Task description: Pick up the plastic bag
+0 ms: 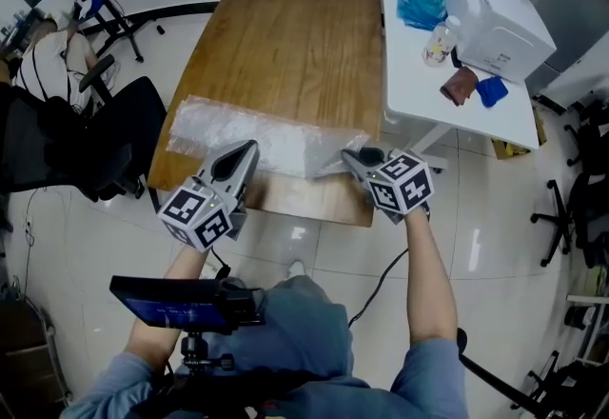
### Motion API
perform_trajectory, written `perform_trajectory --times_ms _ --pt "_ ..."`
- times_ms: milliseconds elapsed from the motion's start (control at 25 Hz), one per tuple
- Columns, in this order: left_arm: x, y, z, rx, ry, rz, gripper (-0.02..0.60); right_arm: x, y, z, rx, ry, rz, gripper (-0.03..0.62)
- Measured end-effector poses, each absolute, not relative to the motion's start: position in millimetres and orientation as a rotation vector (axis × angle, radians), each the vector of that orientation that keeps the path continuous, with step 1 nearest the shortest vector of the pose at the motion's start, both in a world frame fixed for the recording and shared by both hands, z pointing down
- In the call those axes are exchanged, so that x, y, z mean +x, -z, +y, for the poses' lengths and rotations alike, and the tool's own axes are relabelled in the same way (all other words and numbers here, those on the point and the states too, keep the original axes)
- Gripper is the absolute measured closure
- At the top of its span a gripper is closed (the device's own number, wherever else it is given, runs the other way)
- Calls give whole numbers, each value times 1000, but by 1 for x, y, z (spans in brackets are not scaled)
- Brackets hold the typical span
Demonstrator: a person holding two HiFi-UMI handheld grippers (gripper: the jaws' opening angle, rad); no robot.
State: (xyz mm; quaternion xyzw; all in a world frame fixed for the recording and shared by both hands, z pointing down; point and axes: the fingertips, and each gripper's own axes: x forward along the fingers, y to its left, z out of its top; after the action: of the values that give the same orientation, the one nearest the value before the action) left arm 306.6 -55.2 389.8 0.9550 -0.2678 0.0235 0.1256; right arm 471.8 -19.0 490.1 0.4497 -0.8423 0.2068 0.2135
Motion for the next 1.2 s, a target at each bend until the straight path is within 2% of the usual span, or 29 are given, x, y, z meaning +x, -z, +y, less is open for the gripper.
perform_trajectory --times_ms 480,600,760,840,1040,1160,1200 --pt "318 -391 -58 2785 -87 -774 574 486 -505 -17 1374 -530 -2278 557" --pt "322 -389 -59 2795 -86 -764 574 491 -506 -17 1411 -538 -2255 435" --pt "320 -391 -58 2795 -91 -754 574 496 -504 -18 1486 -497 -2215 430" --pt "318 -392 -58 2794 -97 -755 572 499 -503 -19 1519 -486 -2204 397" --pt "316 -395 -61 2792 -108 -765 574 513 -495 -19 1603 -456 -2170 377" --pt "316 -397 -63 2794 -123 -763 574 519 -495 -19 1635 -451 -2139 322" --pt "316 -397 -64 2795 -128 -763 574 521 -496 -19 1644 -445 -2128 322"
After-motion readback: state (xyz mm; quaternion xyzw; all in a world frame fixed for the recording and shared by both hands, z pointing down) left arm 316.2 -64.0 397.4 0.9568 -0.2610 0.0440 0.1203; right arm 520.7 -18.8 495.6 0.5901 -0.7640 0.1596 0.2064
